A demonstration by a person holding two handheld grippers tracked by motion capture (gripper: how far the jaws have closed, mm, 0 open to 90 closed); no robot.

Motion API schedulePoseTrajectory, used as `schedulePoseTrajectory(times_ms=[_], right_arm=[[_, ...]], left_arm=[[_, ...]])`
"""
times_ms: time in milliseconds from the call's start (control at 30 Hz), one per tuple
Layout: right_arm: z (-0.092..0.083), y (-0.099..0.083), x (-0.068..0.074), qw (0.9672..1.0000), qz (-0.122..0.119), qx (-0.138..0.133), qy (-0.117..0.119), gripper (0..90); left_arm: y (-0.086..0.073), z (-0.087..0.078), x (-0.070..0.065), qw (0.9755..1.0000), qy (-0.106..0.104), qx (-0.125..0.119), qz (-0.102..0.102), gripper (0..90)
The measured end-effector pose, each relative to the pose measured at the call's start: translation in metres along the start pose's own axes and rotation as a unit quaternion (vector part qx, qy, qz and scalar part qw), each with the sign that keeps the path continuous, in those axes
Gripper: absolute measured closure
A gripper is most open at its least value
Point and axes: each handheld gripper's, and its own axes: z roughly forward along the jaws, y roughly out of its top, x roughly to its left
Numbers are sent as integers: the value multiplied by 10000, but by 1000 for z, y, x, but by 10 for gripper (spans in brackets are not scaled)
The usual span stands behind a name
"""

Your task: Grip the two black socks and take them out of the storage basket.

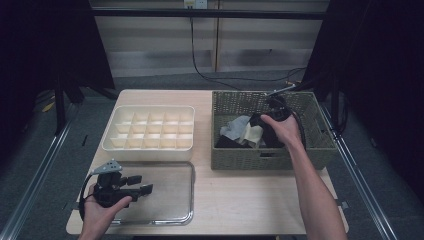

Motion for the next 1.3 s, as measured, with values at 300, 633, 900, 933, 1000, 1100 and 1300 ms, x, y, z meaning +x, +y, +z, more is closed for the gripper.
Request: schedulePoseTrajectory(times_ms=[300,633,900,933,1000,1100,1300], right_arm=[[26,4,-6,9971,176,741,-30,490],[27,20,22,9971,-123,358,665,899],[25,42,57,9945,-396,-180,951,899],[25,44,59,9939,-408,-231,997,898],[29,45,61,9933,-435,-207,1055,867],[38,41,60,9941,-459,1,979,759],[29,31,34,9960,-233,-122,860,574]], left_arm=[[0,-2,1,10000,17,-23,-3,356],[2,0,0,10000,4,12,38,356],[0,0,-1,9999,31,52,84,356],[-1,0,0,10000,30,50,78,356],[-2,0,0,9999,39,61,83,356],[-2,-1,0,9999,28,78,104,356],[-3,-3,0,10000,38,48,68,356]])
